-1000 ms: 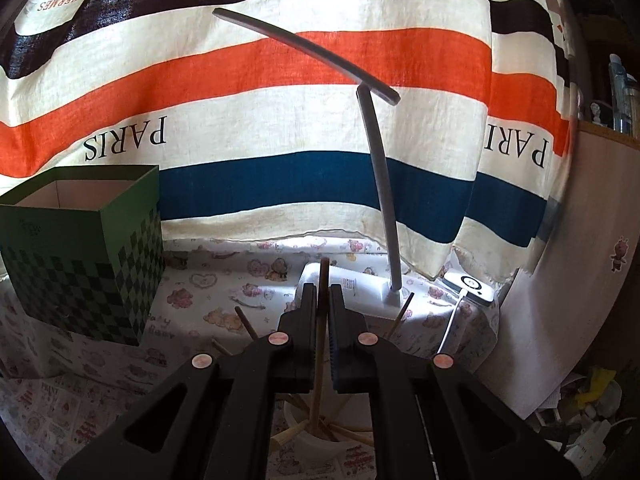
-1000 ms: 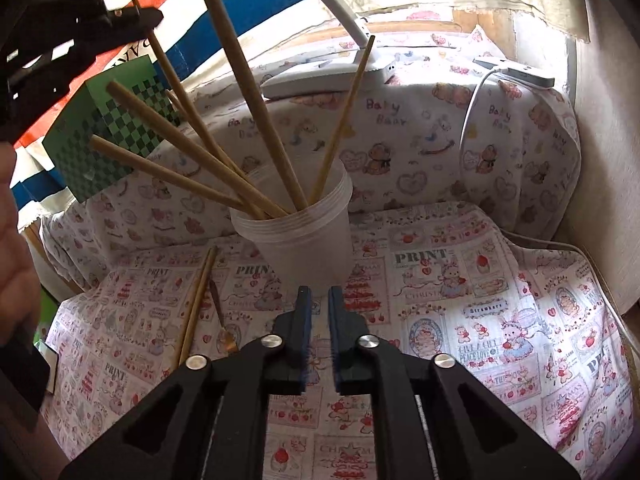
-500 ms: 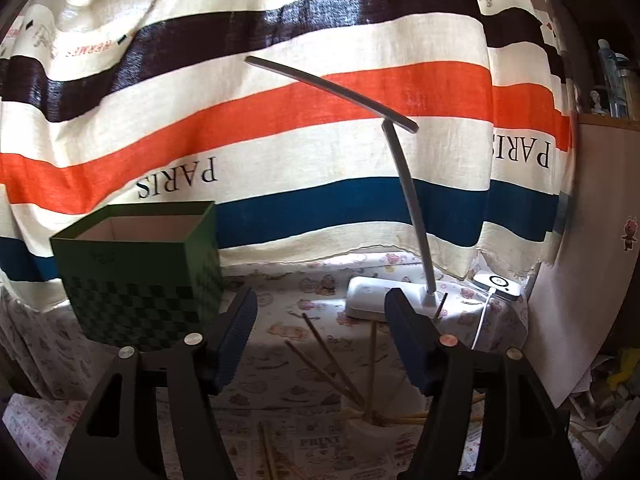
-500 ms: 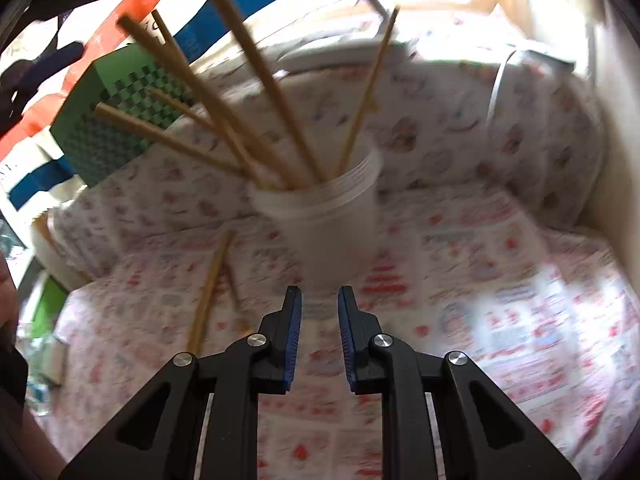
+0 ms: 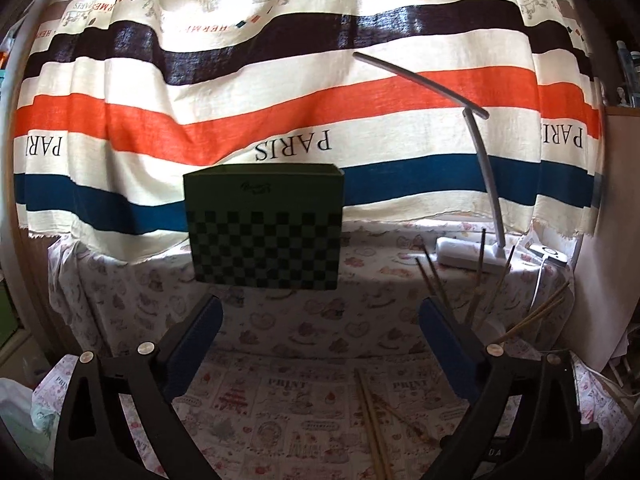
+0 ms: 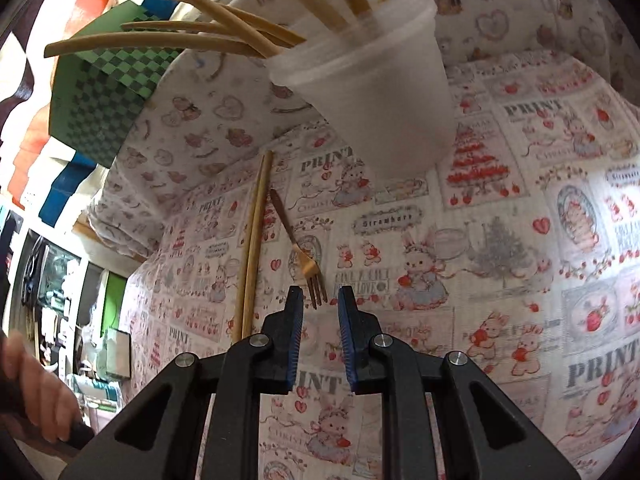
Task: Organize utensils
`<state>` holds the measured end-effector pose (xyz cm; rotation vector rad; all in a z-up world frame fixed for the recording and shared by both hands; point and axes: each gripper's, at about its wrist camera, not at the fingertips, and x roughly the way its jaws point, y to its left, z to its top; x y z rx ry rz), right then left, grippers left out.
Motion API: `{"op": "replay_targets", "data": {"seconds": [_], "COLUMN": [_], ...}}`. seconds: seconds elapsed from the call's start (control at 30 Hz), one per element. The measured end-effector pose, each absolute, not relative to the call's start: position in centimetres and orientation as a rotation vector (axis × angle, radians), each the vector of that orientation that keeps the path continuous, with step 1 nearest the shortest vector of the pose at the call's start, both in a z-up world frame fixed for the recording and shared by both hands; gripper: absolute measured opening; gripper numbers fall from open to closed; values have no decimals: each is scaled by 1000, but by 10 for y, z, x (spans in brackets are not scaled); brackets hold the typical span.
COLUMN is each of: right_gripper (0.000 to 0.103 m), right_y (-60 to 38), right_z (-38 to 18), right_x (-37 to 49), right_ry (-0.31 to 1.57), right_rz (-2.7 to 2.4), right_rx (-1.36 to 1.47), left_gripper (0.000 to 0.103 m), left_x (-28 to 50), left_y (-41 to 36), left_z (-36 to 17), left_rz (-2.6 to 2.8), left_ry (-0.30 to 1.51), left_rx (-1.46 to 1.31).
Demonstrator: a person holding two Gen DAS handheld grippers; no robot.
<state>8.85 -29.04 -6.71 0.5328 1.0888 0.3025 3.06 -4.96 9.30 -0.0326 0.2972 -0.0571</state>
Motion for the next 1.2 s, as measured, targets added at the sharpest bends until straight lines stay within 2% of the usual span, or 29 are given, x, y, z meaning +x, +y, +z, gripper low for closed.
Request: {"op": "replay_targets", "data": {"seconds": [0.33, 0.37, 0.4, 0.53, 0.97, 1.2], "right_gripper": [19, 18, 11, 3, 2, 2], "right_y": [-278, -276, -273, -268, -263, -275], "right_z": [-73, -73, -73, -70, 18, 48], "right_x": [94, 95, 96, 96, 40, 15], "right_ry": [1077, 1071, 1068, 1043, 581, 483], "right_rz": [292, 284, 273, 281, 150, 119], "right_rx": [524, 509, 489, 448, 133, 133], "left_gripper": [98, 98, 98, 98, 98, 98], "left_x": [25, 25, 26, 27, 8, 4], "left_y": [-25, -25, -26, -28, -19, -13], "left_z": [67, 66, 66, 71, 76, 69], "left_rz": [-49, -49, -51, -48, -12, -23], "left_ry": [362, 361, 362, 359, 329, 354], "left_rx": [-85, -84, -82, -76, -56, -83]}}
